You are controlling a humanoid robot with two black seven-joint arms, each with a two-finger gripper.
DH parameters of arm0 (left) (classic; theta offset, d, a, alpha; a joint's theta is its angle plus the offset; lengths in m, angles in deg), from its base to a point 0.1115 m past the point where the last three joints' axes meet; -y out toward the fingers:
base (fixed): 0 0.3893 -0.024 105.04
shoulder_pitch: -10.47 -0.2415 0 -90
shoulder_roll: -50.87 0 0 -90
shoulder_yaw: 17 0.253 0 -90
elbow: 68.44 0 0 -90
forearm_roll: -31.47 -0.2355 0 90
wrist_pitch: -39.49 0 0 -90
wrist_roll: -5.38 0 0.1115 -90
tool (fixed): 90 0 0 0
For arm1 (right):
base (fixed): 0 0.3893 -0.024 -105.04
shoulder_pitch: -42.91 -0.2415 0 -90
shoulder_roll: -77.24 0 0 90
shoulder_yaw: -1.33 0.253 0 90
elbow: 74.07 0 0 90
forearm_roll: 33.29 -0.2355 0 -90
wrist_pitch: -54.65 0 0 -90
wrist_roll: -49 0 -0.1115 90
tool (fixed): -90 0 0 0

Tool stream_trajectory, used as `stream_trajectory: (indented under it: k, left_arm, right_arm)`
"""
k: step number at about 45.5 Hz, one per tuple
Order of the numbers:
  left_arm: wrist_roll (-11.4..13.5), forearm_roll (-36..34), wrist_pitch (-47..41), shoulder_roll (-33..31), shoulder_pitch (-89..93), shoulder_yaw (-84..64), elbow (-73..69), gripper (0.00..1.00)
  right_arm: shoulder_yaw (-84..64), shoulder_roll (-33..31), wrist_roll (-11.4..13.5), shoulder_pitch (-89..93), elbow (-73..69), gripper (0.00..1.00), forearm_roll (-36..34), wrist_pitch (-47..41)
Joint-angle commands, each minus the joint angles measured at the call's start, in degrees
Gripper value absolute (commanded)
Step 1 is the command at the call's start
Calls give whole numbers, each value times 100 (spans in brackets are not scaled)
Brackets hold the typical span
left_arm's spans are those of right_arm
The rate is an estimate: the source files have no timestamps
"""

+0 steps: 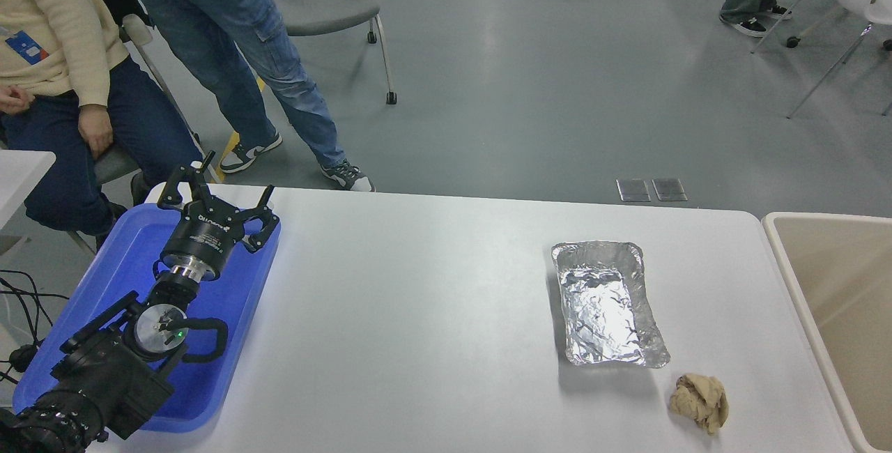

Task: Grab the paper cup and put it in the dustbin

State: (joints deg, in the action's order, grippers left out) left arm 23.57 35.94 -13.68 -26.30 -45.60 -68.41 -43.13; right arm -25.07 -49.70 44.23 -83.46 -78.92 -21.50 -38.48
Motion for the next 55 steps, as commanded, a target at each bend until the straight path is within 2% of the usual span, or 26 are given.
stream_trajectory:
  k: [1,8,39,55]
  left_arm:
    - [0,0,0,0,0,-1,0,100]
    - [0,0,0,0,0,-1,0,100]
    - [0,0,0,0,0,-1,0,100]
    - [0,0,0,0,0,-1,0,100]
  right_arm:
    - [3,91,2,25,1,91,-1,708]
    - [3,91,2,7,-7,100,-10,717]
    - [21,73,2,-203,-104,100,-10,700]
    - [39,-383,2,-924,-1228,100,104,691]
